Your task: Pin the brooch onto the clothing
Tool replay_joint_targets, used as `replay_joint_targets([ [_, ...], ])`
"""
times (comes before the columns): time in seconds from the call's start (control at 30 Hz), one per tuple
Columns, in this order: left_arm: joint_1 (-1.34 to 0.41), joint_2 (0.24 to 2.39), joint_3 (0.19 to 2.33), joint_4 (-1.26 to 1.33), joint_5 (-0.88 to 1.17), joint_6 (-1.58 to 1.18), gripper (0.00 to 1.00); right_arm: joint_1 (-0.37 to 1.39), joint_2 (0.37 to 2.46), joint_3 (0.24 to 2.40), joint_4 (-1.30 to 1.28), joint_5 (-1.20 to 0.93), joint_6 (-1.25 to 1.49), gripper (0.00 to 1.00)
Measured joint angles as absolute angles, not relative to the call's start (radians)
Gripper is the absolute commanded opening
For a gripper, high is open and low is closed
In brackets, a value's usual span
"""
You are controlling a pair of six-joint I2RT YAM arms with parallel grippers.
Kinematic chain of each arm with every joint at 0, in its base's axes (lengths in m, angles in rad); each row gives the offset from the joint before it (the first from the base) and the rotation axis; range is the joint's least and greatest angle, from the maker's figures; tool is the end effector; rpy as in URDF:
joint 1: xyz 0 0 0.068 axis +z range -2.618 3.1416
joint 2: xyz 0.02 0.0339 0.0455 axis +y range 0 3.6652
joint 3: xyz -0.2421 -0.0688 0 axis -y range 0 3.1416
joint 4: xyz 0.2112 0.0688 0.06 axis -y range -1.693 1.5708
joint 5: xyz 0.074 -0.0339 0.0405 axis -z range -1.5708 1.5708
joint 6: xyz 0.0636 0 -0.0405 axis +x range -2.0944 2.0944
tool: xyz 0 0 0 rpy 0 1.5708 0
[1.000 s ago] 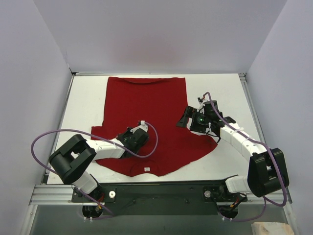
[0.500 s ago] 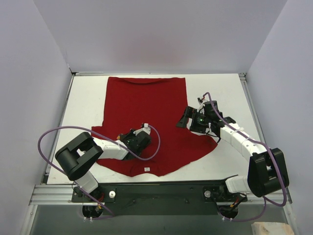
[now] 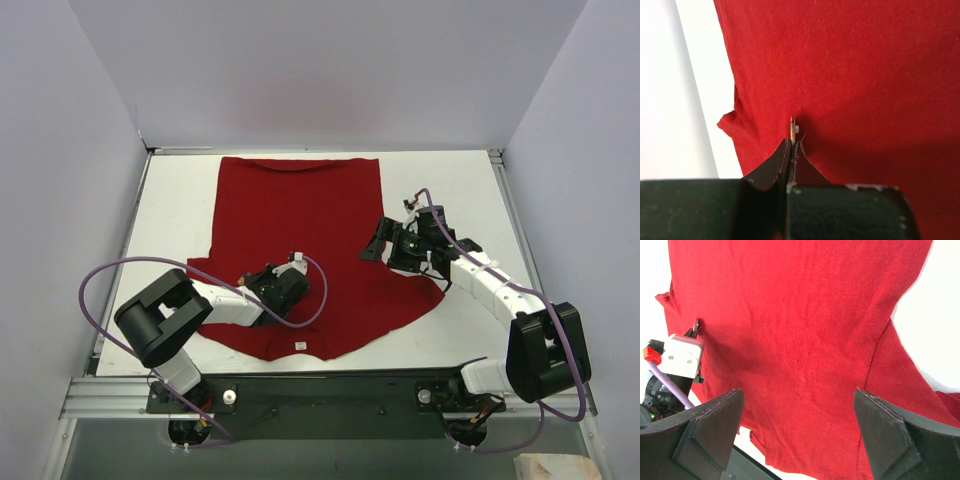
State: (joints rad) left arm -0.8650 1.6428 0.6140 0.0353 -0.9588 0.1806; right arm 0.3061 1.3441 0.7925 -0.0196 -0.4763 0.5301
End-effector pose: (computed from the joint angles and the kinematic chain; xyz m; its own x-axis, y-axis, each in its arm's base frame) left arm 0.2070 -0.1627 0.1124 -0.5082 0.7554 -0.4137 0.2427 0.5865 0.7727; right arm 0.2646 0.1142 0.2193 -0.7661 0.2291 -0.6005 -0.2877 0.7132 0.6392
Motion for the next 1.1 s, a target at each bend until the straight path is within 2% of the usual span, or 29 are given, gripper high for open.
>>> replay_joint_targets([
  [0.67, -0.884, 1.682, 0.603, 0.072, -1.008, 0.222, 0.00, 0.300, 1.344, 0.793, -0.019, -0.480, 0.530, 0.96],
  [1.1, -0.947, 1.771, 0.702, -0.019, -1.044, 0.205, 0.00, 0.289, 1.326, 0.777, -0.019, -0.482, 0.530, 0.97],
])
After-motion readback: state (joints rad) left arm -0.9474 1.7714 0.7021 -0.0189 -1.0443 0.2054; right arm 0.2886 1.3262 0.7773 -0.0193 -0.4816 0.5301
